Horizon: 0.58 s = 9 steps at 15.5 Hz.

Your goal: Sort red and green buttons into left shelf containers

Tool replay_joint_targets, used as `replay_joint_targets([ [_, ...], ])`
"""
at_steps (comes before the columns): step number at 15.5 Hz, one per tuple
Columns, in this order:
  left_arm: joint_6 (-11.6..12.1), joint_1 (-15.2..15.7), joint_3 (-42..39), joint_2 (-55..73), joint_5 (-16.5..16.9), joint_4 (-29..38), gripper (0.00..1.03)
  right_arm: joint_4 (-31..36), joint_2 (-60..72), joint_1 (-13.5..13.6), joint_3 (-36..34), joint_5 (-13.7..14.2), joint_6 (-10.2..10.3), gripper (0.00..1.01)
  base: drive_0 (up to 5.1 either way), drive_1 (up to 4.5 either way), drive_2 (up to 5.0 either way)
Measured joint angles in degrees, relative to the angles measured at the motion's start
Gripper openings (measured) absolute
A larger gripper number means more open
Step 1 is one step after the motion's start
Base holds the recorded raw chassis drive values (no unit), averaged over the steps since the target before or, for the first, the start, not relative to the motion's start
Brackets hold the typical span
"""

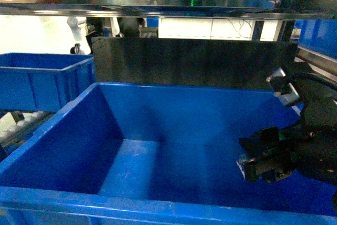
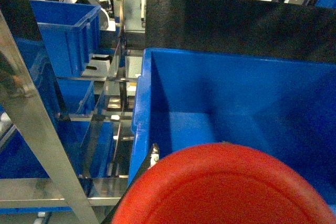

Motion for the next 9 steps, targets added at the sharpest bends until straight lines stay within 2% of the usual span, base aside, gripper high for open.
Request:
replay_joint_targets([
  [2, -0.02, 0.0, 0.0, 0.0, 0.0, 0.0, 0.25, -3.52, 2.89, -0.07, 2.6, -0.92, -1.18, 0.33, 0.0, 0.0, 0.0],
  [3, 0.0, 0.0, 0.0, 0.0, 0.0, 0.0, 0.25, -4.11, 3.19, -0.04, 3.32, -0.98, -1.36, 0.47, 0.0, 0.0, 0.0],
  [6, 0.0, 0.0, 0.0, 0.0, 0.0, 0.0, 0.25, -3.28, 2.82, -0.07, 4.59, -0.9, -1.42, 0.8, 0.0, 0.0, 0.0],
  [8, -0.02, 0.0, 0.0, 0.0, 0.0, 0.02, 0.25, -3.58, 0.26, -1.4, 3.76, -1.51, -2.58, 1.0, 0.0, 0.0, 0.0],
  [9, 0.0, 0.0, 0.0, 0.0, 0.0, 0.0, 0.25, -3.67, -2.23, -2.62, 2.78, -2.36, -3.34, 0.98, 0.0, 0.0, 0.0],
])
